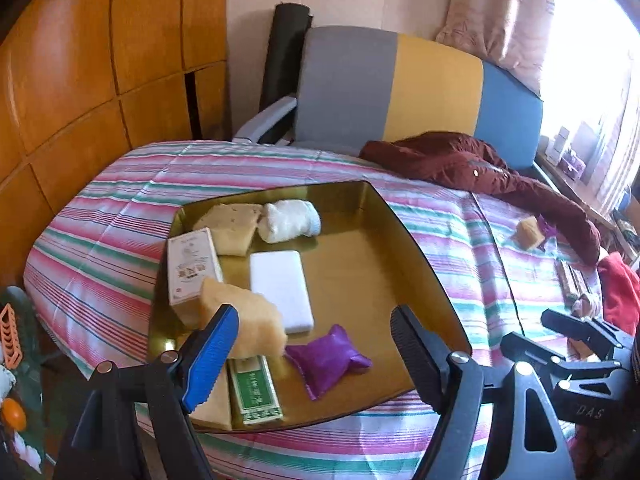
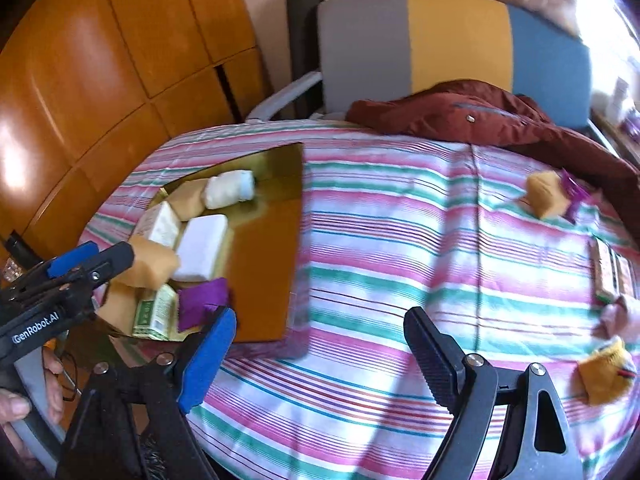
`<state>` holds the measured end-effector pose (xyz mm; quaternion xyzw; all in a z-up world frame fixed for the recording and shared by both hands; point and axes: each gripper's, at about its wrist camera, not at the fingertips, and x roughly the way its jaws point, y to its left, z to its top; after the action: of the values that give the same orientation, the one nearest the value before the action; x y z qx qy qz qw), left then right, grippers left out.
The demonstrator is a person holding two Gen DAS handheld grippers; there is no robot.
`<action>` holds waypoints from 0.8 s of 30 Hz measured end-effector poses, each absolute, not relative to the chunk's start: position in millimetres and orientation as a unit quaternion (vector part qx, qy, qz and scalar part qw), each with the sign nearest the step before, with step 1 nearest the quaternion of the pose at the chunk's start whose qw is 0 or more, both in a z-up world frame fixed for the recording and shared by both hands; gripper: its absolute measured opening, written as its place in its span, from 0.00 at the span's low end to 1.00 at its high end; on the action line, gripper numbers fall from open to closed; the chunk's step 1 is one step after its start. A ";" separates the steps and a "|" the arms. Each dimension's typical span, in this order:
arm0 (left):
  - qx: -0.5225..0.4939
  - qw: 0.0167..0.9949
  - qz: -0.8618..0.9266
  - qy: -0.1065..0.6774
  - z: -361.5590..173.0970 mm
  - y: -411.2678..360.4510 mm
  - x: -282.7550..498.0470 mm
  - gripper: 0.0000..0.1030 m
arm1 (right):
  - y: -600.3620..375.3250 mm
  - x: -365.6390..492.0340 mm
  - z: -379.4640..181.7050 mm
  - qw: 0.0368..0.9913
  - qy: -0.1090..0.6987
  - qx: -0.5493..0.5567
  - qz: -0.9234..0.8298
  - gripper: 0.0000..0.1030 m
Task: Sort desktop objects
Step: 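Withdraw both tools from the tray toward the bed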
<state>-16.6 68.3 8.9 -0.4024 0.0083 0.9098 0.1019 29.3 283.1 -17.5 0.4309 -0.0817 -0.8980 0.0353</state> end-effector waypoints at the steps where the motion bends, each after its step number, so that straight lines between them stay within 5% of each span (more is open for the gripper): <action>1: -0.403 0.104 0.909 0.009 8.3 70.2 -16.4 0.77 | 286.7 30.3 -18.5 0.028 -0.080 0.434 -0.897 0.87; 24: -0.407 0.221 0.883 0.080 -0.7 164.0 1.0 0.78 | 409.9 69.2 -23.2 -0.098 -0.121 0.469 -0.869 0.89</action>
<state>1.0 164.0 -0.7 -0.4071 0.0804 0.8825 0.2213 69.2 409.9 -23.2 0.4691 -0.1213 -0.8693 -0.0978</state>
